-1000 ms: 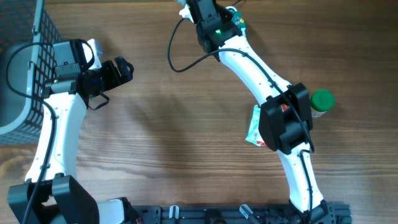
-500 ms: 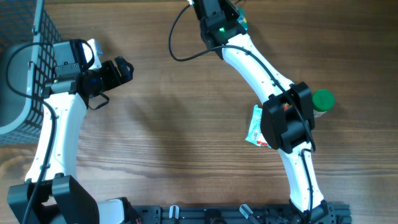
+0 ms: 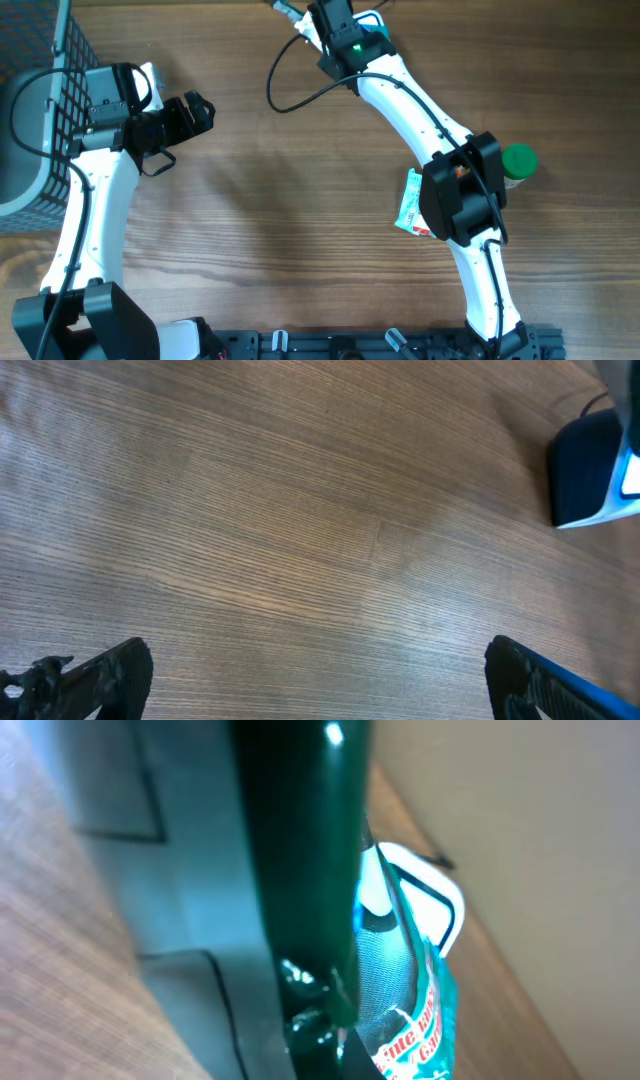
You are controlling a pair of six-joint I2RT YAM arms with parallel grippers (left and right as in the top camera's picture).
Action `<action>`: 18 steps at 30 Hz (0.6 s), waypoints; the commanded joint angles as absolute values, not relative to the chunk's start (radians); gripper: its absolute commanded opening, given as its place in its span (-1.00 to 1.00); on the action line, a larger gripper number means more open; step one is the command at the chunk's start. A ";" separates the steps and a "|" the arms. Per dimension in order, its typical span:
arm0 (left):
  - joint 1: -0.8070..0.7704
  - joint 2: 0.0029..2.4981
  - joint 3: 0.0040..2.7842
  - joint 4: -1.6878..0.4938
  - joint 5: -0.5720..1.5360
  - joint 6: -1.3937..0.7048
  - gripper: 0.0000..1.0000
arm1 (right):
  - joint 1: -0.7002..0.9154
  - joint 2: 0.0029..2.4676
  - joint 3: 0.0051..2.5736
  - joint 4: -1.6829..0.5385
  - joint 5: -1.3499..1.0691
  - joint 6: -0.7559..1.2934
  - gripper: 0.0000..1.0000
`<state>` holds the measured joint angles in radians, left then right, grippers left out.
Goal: Scan the item barcode
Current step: 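Hold the glove pack in front of the white scanner window, then carry the glove pack down and release it at table centre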
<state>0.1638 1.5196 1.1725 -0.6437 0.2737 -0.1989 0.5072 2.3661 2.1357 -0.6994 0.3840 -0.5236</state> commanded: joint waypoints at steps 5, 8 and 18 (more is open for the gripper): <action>0.167 1.519 1.165 -0.643 0.267 -0.190 1.00 | 0.509 2.385 2.135 -0.735 0.338 -0.532 -0.91; 0.167 1.519 1.165 -0.643 0.267 -0.190 1.00 | 0.509 2.382 2.136 -0.701 0.472 -0.510 -0.92; 0.167 1.518 1.165 -0.643 0.268 -0.190 1.00 | 0.511 2.129 2.142 -0.763 0.326 -0.491 -0.92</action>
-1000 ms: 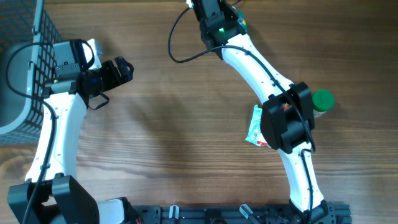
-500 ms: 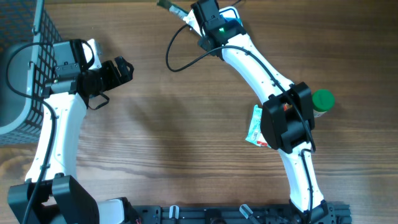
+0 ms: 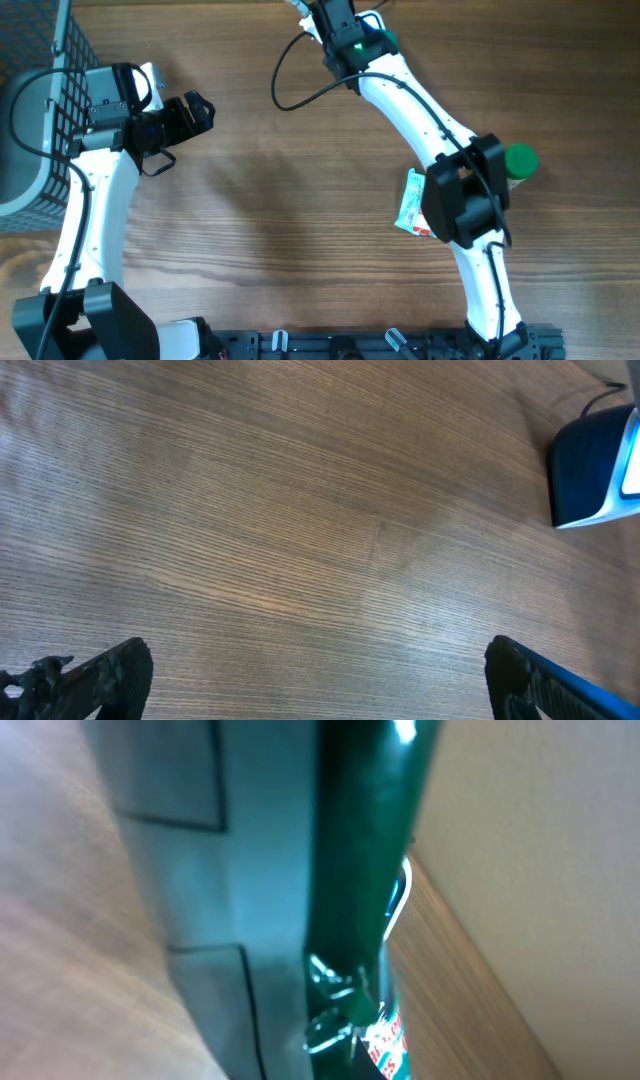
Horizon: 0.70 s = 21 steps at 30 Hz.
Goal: Scan the item barcode
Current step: 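Carry the glove pack down and release it at table centre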
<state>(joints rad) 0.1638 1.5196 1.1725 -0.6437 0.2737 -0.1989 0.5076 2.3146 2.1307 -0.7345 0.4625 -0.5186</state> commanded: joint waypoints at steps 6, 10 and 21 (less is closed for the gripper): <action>0.167 1.519 1.165 -0.643 0.267 -0.190 1.00 | 0.511 1.977 2.142 -1.031 -0.073 -0.497 -0.91; 0.167 1.519 1.165 -0.643 0.267 -0.190 1.00 | 0.511 1.957 2.142 -1.259 -0.211 -0.487 -0.91; 0.167 1.518 1.165 -0.643 0.267 -0.190 1.00 | 0.511 1.970 1.889 -1.505 -0.199 -0.486 -0.12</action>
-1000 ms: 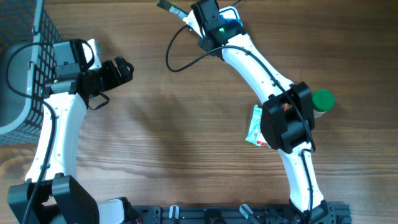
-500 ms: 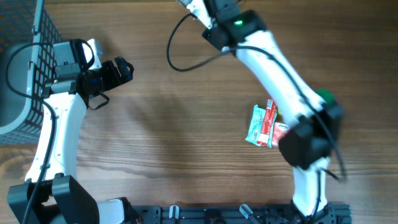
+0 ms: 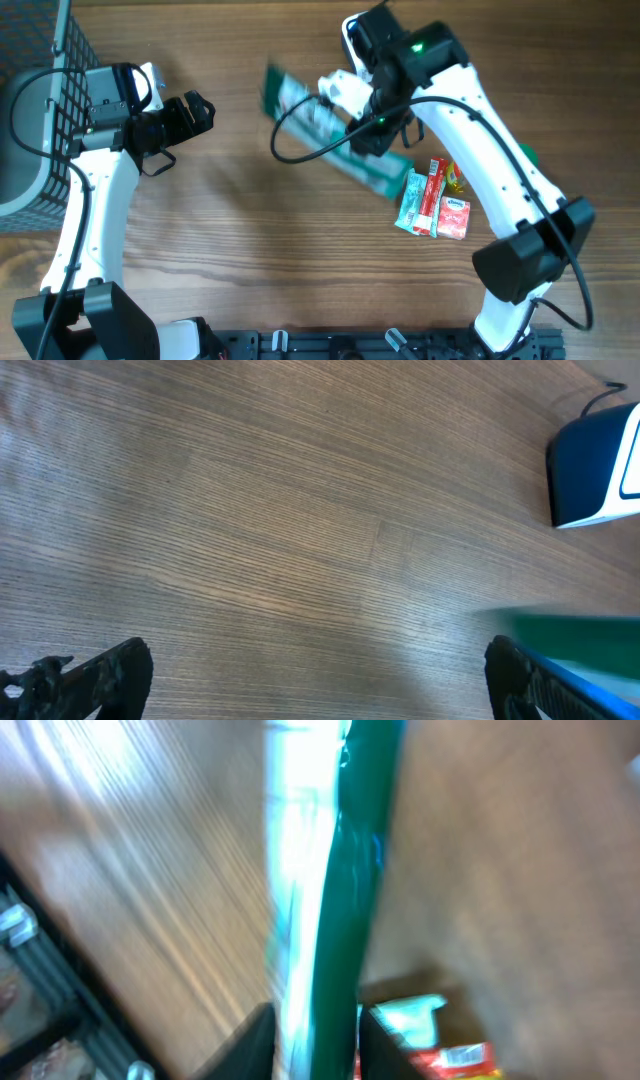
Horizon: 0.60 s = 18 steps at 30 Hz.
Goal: Scan the item barcode
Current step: 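Carry the glove pack down and release it at table centre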
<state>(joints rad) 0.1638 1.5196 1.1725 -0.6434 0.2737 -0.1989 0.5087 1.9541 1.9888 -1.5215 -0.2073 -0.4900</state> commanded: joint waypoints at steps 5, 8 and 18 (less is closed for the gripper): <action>0.167 1.519 1.165 -0.643 0.268 -0.190 1.00 | 0.511 1.971 1.735 -1.389 -0.184 -0.439 0.32; 0.167 1.518 1.165 -0.643 0.268 -0.190 1.00 | 0.511 1.971 1.651 -1.248 -0.131 -0.302 0.31; 0.167 1.519 1.165 -0.643 0.267 -0.190 1.00 | 0.513 1.971 1.423 -0.878 -0.200 -0.034 0.29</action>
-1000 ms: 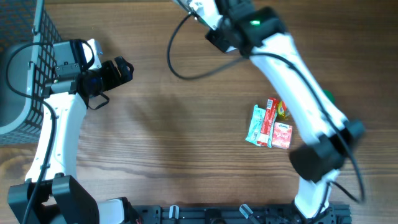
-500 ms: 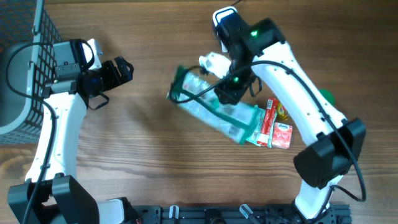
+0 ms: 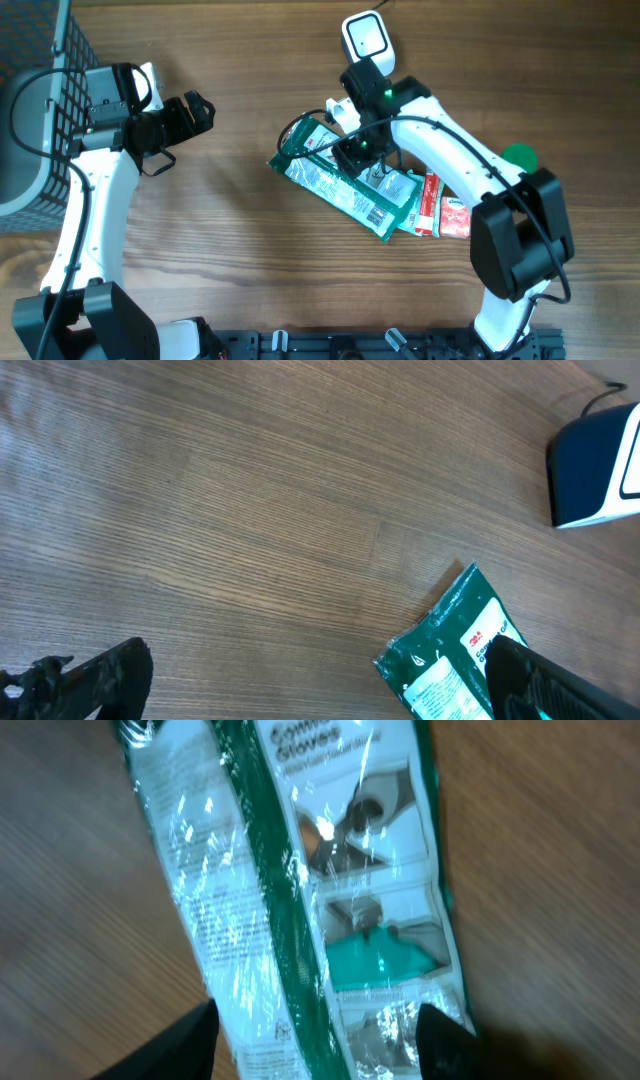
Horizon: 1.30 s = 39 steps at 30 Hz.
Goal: Scan the item barcode
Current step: 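Carry the glove pack down and release it at table centre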
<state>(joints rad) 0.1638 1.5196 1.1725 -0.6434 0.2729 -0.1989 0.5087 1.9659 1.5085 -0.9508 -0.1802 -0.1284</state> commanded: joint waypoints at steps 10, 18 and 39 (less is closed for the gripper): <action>0.167 1.519 1.165 -0.643 0.267 -0.190 1.00 | 0.513 1.969 1.288 -0.844 -0.355 0.002 0.19; 0.167 1.519 1.165 -0.643 0.268 -0.190 1.00 | 0.496 1.829 1.402 -0.892 -0.252 0.090 0.20; 0.167 1.519 1.165 -0.643 0.267 -0.190 1.00 | 0.464 1.700 1.413 -0.763 0.033 0.158 0.99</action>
